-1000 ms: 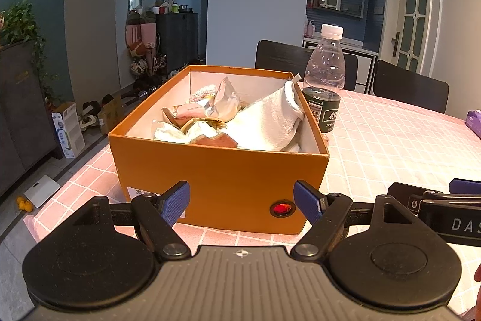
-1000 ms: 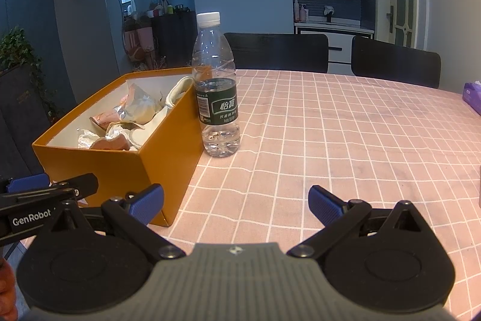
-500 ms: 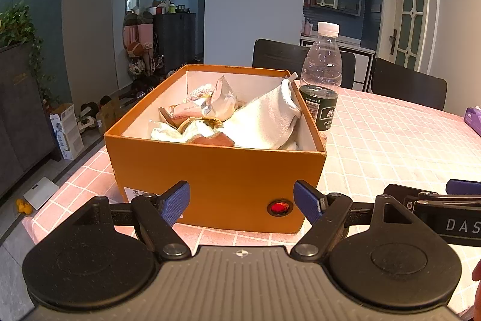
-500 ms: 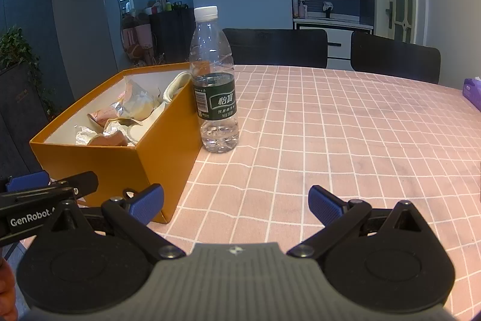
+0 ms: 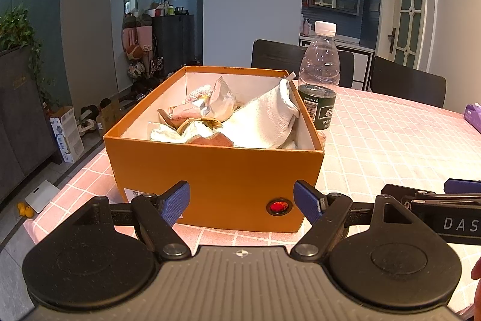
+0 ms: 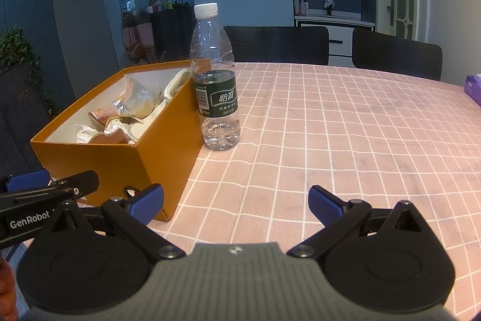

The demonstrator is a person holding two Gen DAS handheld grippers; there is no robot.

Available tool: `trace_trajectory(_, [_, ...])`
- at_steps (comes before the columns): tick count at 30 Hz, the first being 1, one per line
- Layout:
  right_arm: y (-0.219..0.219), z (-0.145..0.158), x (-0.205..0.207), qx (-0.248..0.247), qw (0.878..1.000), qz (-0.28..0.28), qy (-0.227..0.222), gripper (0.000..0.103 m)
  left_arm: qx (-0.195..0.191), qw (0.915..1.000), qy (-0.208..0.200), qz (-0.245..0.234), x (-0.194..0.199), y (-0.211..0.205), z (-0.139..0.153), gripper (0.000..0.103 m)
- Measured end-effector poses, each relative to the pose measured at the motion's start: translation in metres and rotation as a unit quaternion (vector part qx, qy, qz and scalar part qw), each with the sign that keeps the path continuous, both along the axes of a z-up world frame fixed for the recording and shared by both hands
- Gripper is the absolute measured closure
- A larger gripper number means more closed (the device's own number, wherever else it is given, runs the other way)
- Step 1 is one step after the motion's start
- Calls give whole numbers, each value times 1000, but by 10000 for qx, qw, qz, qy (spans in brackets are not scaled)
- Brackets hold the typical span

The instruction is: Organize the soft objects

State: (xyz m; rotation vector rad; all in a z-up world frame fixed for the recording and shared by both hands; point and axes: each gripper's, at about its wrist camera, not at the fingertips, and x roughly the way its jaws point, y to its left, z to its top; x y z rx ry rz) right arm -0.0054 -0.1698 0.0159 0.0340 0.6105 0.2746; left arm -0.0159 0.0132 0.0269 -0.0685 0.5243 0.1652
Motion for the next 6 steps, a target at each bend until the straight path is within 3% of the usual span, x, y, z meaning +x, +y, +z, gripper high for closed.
trace_trajectory(6, [0,-1,0,2,10000,-2,13,3,0,10000,-14,-10,0,0,0,11])
